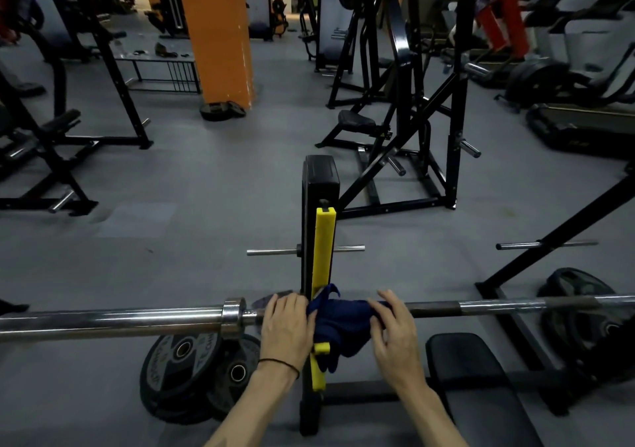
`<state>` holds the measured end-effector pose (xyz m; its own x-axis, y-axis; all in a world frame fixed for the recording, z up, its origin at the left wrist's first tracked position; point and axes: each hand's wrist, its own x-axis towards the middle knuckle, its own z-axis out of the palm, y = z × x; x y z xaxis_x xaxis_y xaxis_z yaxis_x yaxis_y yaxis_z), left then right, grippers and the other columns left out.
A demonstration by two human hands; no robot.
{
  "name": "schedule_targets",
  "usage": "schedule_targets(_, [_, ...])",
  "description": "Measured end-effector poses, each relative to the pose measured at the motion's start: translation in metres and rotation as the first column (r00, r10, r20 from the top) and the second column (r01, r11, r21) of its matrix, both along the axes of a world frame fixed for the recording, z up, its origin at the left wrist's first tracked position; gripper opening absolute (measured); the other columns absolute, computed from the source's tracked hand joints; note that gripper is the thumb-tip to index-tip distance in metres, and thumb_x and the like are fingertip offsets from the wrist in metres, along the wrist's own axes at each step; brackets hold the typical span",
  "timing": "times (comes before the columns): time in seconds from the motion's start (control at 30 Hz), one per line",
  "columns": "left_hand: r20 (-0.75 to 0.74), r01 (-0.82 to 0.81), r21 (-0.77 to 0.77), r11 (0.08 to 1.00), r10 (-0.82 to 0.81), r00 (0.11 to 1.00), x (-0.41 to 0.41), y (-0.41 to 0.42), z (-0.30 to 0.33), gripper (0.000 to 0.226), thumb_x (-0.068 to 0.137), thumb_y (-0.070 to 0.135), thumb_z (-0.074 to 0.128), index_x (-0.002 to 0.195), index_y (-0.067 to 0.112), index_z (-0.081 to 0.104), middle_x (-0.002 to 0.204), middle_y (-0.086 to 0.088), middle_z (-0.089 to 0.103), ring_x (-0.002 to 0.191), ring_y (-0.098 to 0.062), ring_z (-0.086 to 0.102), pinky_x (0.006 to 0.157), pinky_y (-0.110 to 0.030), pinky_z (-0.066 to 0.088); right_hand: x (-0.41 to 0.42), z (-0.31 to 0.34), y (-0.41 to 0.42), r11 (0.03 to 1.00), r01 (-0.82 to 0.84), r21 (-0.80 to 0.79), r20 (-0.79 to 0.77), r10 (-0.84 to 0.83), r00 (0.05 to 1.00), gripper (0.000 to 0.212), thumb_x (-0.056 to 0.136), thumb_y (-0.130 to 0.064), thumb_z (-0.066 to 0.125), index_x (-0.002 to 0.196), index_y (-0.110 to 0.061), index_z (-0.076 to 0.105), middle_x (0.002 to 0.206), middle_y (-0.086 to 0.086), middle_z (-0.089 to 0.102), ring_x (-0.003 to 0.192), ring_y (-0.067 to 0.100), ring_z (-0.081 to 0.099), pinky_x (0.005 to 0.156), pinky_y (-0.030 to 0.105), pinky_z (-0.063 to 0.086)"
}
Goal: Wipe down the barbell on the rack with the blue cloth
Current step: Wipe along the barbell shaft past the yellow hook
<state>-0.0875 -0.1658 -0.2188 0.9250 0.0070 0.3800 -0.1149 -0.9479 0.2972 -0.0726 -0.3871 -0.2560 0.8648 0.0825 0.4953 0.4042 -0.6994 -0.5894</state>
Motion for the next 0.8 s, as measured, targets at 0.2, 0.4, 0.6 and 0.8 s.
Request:
schedule_targets(0.2, [0.073, -0.141, 0.287, 0.948, 0.125, 0.989, -0.004, 0.058, 0.009, 0.03, 0.063, 0.013, 0.085, 0.083, 0.01, 0.063, 0.086, -0.011, 0.059, 0.093, -0.034, 0.061, 0.115, -0.056, 0.033, 0.019, 0.003, -0.03, 0.992, 0.074, -0.101, -0.003, -0.074, 0.997, 0.042, 0.101, -0.031, 0.042, 0.134, -0.014, 0.061, 0.147, 0.003, 0.052, 0.143, 0.022, 0.043, 0.123, 0.048, 0.026])
schedule_targets(0.4, [0.174, -0.19, 0.274, 0.943, 0.145, 0.974, -0.009, 0.081, 0.0, 0.041, 0.071, -0.009, 0.072, 0.109, 0.002, 0.065, 0.12, -0.025, 0.059, 0.126, -0.047, 0.052, 0.12, -0.057, 0.021, 0.026, -0.01, -0.03, 0.956, 0.082, -0.282, -0.027, -0.093, 0.995, 0.046, 0.103, -0.035, 0.037, 0.136, -0.014, 0.061, 0.143, 0.003, 0.057, 0.141, 0.021, 0.046, 0.126, 0.045, 0.015])
schedule_targets(0.6, [0.149, 0.061, 0.104, 0.993, -0.076, 0.986, -0.018, 0.012, -0.011, 0.029, 0.095, 0.022, 0.052, 0.113, 0.011, 0.071, 0.112, -0.007, 0.069, 0.105, -0.027, 0.068, 0.101, -0.042, 0.053, 0.027, -0.014, -0.033, 0.919, 0.092, -0.384, 0.012, -0.095, 0.995, 0.048, 0.104, -0.039, 0.035, 0.134, -0.013, 0.064, 0.137, 0.005, 0.063, 0.137, 0.024, 0.05, 0.123, 0.051, 0.022])
schedule_targets(0.8, [-0.114, -0.056, 0.199, 0.978, 0.08, 0.99, -0.002, 0.039, -0.022, 0.074, 0.107, 0.051, 0.012, 0.126, 0.006, 0.068, 0.117, -0.009, 0.071, 0.107, -0.026, 0.067, 0.106, -0.037, 0.045, 0.029, -0.011, -0.025, 0.895, 0.081, -0.439, 0.044, -0.068, 0.997, 0.053, 0.103, -0.045, 0.037, 0.132, -0.01, 0.065, 0.133, 0.006, 0.065, 0.132, 0.026, 0.055, 0.121, 0.053, 0.023])
